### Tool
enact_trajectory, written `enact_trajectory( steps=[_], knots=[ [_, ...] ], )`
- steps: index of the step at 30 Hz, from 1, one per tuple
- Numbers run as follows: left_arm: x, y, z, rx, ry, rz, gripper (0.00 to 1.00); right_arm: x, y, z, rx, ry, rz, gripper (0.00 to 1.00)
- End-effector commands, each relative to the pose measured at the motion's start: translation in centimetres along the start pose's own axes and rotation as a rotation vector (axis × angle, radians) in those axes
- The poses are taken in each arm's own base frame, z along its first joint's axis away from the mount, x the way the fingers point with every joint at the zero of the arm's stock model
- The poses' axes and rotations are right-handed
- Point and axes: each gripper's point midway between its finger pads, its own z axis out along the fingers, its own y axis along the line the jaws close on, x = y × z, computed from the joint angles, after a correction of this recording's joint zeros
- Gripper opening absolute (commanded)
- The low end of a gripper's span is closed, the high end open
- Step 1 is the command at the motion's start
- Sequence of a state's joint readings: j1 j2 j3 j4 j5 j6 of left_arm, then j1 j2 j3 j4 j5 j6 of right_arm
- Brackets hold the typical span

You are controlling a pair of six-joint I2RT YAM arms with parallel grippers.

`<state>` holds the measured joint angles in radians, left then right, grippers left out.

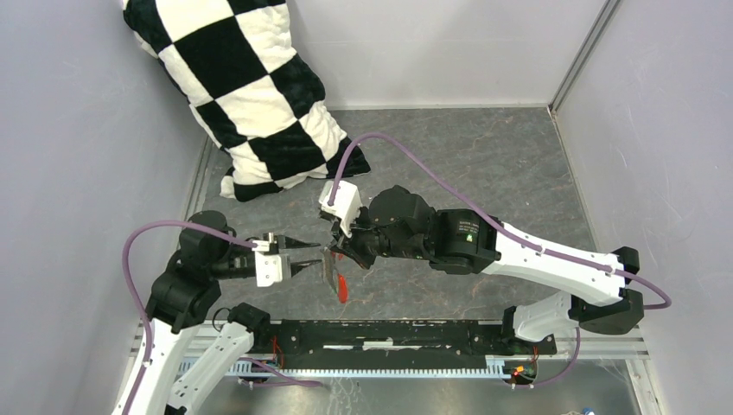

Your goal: Put the keys on the keyring

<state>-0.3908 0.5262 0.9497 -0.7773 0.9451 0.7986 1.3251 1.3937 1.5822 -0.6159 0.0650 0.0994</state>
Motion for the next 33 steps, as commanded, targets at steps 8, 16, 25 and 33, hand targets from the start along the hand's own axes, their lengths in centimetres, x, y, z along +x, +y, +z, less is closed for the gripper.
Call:
enact_trajectory(
  steps=[8, 16, 25, 33],
  knots=[
    [-1.4, 0.1, 0.6, -0.022, -0.069, -0.28, 0.39, -4.7, -0.1, -2.5, -0.004, -0.169, 0.013, 0.0],
    [-2.5, 0.0, 0.6, -0.046, -0.137, -0.389, 0.34, -4.8, -0.2, -2.7, -0.002, -0.184, 0.02, 0.0],
    [-2.8, 0.5, 0.6, -0.072, -0.151, -0.389, 0.3, -4.8, -0.2, -2.7, -0.01, -0.19, 0.024, 0.0],
    [-3.4, 0.3, 0.7, -0.044, -0.182, -0.396, 0.29, -4.8, 0.1, -2.6, -0.025, -0.2, 0.03, 0.0]
  ],
)
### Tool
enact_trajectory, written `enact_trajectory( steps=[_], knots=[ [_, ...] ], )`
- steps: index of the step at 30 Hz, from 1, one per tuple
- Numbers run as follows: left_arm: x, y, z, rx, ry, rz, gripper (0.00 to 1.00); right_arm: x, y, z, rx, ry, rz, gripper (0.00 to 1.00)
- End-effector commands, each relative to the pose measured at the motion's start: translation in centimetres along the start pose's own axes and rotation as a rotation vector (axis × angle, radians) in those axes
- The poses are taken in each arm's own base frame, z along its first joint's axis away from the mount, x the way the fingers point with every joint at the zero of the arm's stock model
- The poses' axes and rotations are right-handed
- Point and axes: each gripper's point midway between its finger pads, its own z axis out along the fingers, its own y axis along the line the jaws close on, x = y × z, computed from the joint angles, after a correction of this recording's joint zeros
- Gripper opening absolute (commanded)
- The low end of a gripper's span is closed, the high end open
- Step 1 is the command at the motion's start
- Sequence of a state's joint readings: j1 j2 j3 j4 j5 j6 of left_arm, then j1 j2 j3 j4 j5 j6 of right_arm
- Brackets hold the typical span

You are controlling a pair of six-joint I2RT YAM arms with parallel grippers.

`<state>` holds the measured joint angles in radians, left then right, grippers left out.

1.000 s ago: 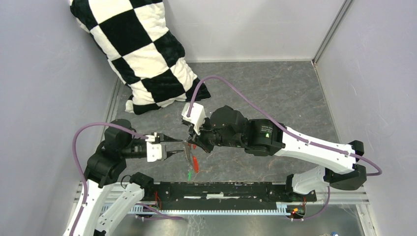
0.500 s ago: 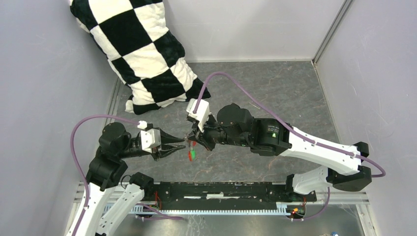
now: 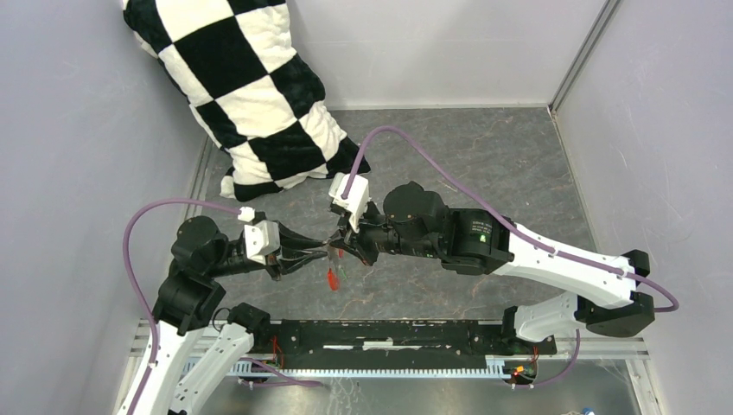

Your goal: Put the keys on the keyring

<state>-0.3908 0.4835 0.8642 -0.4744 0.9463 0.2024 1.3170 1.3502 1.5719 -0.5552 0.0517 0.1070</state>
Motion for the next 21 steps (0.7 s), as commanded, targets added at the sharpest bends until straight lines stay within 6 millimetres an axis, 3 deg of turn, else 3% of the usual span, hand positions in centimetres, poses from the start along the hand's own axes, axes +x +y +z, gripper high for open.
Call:
enact_trajectory(
  steps=[1, 8, 15, 21],
  knots=[
    [-1.02, -0.68, 0.18, 0.038, -0.042, -0.018, 0.29, -2.72, 0.18, -1.03, -0.016, -0.107, 0.016, 0.0],
    [-1.03, -0.41, 0.15, 0.02, -0.044, -0.009, 0.25, -2.69, 0.25, -1.03, -0.023, -0.11, 0.017, 0.0],
    [-1.03, -0.36, -0.04, 0.01, -0.046, 0.032, 0.02, -2.47, 0.13, -1.03, -0.021, -0.105, 0.018, 0.0],
    [-0.93, 0.21, -0.21, -0.018, -0.024, 0.068, 0.02, -1.96, 0.07, -0.8, -0.02, -0.083, 0.017, 0.0]
  ],
)
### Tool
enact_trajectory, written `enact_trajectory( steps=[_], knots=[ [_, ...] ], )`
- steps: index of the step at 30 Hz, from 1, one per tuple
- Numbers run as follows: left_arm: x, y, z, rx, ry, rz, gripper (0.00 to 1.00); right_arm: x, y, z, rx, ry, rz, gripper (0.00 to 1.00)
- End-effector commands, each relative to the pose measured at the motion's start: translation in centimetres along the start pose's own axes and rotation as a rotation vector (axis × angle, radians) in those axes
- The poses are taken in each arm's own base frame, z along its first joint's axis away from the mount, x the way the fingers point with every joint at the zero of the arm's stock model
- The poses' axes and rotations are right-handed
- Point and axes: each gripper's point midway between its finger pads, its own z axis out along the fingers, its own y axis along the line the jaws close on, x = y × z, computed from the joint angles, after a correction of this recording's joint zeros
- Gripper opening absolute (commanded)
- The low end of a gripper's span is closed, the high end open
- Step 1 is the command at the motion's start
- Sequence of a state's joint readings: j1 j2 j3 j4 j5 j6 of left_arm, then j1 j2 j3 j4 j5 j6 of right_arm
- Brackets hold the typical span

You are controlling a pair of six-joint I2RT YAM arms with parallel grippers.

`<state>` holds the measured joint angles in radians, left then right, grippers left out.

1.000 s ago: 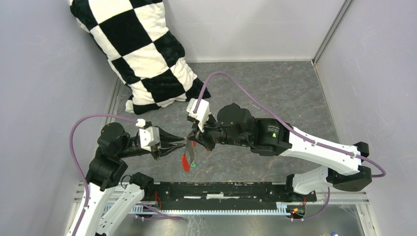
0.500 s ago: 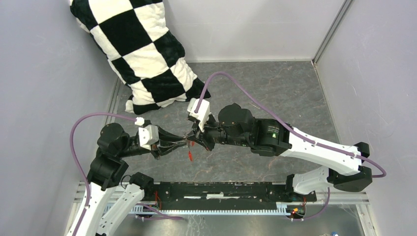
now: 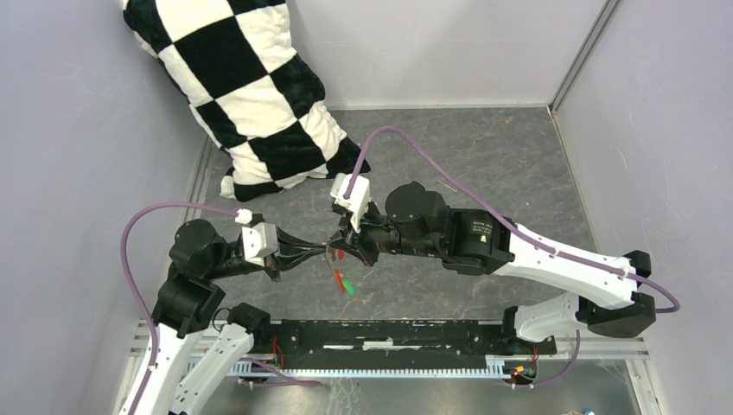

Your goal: Put the keys on the keyring

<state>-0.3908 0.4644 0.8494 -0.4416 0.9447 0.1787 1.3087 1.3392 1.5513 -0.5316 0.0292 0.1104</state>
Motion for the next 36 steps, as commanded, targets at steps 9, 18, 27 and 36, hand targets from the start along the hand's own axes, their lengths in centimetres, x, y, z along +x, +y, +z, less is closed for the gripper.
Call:
enact_trajectory(
  steps=[9, 18, 27, 36],
  knots=[
    [-1.2, 1.0, 0.2, 0.003, 0.037, 0.065, 0.02, -1.2, -0.7, 0.0, 0.037, -0.028, 0.009, 0.0],
    [-1.7, 2.2, 0.6, -0.016, 0.056, 0.06, 0.02, -1.1, -1.2, 1.3, 0.07, -0.011, 0.01, 0.0],
    [-1.6, 2.4, 0.6, -0.027, 0.061, 0.072, 0.02, -0.7, -1.2, 1.8, 0.068, 0.006, -0.008, 0.0],
    [-2.4, 2.2, 0.6, -0.024, 0.027, 0.081, 0.05, -0.7, -1.3, 1.5, 0.069, 0.008, -0.004, 0.0]
  ],
)
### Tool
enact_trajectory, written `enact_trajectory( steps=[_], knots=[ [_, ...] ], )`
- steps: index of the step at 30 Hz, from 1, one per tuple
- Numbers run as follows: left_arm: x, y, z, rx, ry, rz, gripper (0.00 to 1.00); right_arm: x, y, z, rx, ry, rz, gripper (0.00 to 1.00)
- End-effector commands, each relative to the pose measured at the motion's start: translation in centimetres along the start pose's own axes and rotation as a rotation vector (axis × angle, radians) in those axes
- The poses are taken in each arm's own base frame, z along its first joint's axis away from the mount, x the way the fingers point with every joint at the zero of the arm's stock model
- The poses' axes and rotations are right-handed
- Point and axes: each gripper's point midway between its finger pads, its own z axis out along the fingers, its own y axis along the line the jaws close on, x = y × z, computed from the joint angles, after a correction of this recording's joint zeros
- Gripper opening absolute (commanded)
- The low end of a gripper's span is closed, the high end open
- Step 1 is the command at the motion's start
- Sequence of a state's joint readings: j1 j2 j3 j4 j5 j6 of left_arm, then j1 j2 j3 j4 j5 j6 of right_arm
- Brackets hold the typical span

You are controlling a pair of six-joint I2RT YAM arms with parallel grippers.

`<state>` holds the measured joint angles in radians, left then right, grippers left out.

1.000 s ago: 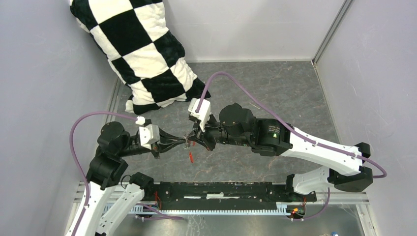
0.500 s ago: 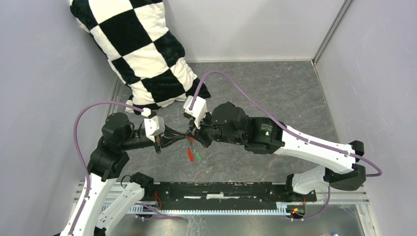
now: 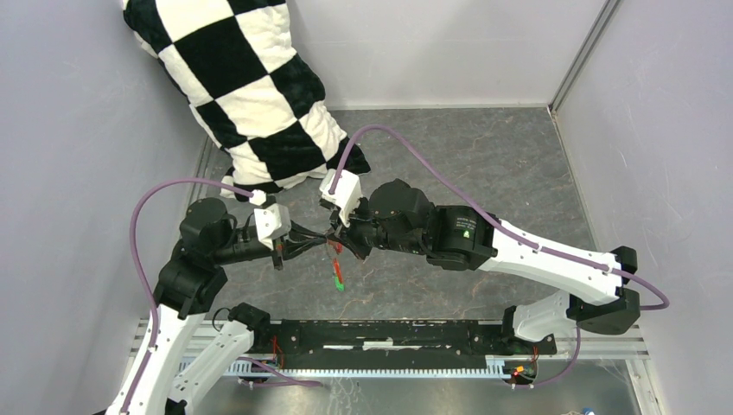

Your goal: Put the keys on the keyring

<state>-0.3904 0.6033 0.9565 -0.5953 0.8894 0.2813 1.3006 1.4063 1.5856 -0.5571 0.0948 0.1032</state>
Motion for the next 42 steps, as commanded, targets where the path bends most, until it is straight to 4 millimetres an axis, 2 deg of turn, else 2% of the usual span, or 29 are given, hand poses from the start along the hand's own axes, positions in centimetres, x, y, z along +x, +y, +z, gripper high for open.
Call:
enact_trajectory(
  steps=[1, 3, 5, 13, 18, 25, 27, 37, 42],
  knots=[
    [-3.5, -0.3, -0.4, 0.01, -0.102, 0.131, 0.15, -2.1, 0.1, -0.6, -0.004, -0.057, 0.01, 0.0],
    [-3.4, -1.0, -0.6, 0.032, -0.112, 0.147, 0.29, -2.7, -0.2, -1.0, 0.005, -0.08, 0.026, 0.0],
    [-3.1, -1.6, -0.9, 0.041, -0.119, 0.163, 0.37, -3.1, -0.5, -1.4, 0.006, -0.1, 0.046, 0.0],
    [-2.1, -1.7, -1.8, -0.027, -0.103, 0.168, 0.46, -4.0, -1.6, -2.4, -0.02, -0.198, 0.16, 0.0],
    [-1.9, 0.0, -2.1, -0.158, -0.143, 0.107, 0.43, -4.1, -1.8, -2.7, -0.039, -0.232, 0.201, 0.0],
    [-2.3, -0.1, -0.9, -0.126, -0.245, -0.05, 0.32, -4.6, -1.7, -2.8, -0.065, -0.266, 0.237, 0.0],
    [-2.6, -0.7, -0.6, -0.08, -0.269, -0.059, 0.3, -4.6, -1.7, -2.7, -0.065, -0.27, 0.247, 0.0],
    [-2.6, -0.5, -0.4, -0.075, -0.285, -0.055, 0.3, -4.5, -1.6, -2.3, -0.067, -0.28, 0.262, 0.0],
    [-1.9, 0.1, -0.4, -0.113, -0.259, -0.017, 0.3, -4.6, -1.5, -2.2, -0.074, -0.279, 0.264, 0.0]
  ],
)
